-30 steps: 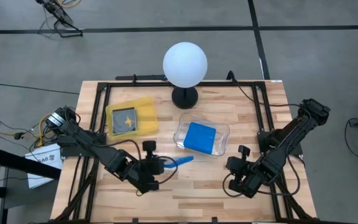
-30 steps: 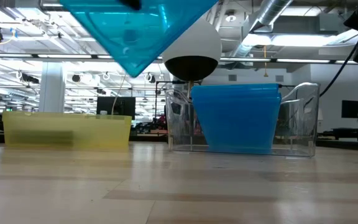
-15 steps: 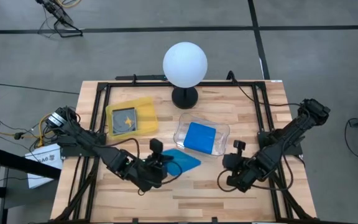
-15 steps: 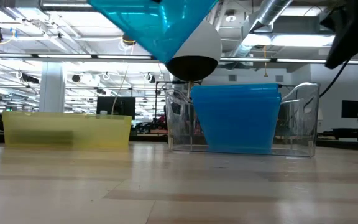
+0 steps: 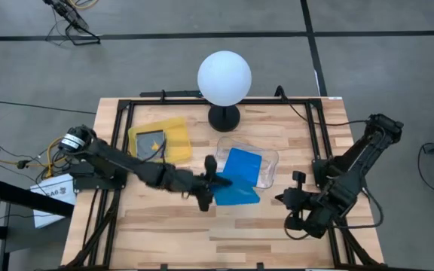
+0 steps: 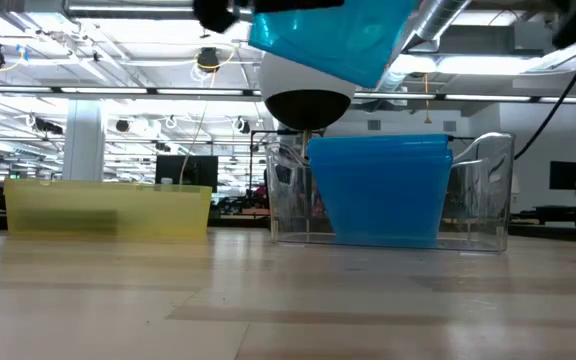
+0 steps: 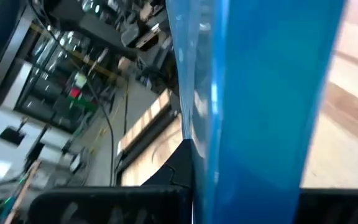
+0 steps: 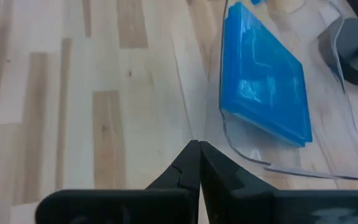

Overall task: Pick & place jewel cases by type
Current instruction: Put the blue CD case into the transparent bin

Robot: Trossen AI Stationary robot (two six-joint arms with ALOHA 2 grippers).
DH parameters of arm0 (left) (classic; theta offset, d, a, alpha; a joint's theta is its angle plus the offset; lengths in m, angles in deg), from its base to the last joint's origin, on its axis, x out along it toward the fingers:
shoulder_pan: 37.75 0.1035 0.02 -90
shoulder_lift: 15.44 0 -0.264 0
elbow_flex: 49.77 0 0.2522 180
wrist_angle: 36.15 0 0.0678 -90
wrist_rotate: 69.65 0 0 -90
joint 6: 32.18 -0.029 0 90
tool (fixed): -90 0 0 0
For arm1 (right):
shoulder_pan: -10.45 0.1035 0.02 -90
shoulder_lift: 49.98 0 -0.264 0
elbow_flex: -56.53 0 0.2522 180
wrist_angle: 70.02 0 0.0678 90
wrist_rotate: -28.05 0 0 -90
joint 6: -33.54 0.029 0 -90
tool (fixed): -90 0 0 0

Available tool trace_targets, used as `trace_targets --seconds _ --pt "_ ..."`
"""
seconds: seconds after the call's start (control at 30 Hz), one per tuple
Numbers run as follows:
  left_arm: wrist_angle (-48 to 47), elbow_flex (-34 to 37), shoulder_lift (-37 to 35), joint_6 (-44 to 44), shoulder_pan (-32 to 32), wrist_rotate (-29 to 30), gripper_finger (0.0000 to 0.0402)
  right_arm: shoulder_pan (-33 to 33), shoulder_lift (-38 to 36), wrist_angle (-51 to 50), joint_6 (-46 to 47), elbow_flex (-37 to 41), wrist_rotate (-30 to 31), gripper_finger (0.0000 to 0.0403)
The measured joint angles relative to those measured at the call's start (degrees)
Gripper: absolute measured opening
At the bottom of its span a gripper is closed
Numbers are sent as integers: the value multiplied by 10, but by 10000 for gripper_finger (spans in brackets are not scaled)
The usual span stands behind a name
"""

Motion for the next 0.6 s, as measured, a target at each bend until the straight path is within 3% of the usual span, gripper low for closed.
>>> trace_targets --seconds 0.17,0.33,0.6 --pt "99 30 0 0 63 -146 4 14 -23 1 1 0 6 0" --pt "208 80 0 -4 102 -221 4 15 -32 0 1 0 7 0" --pt "287 122 24 14 147 -347 4 6 -32 5 1 0 7 0"
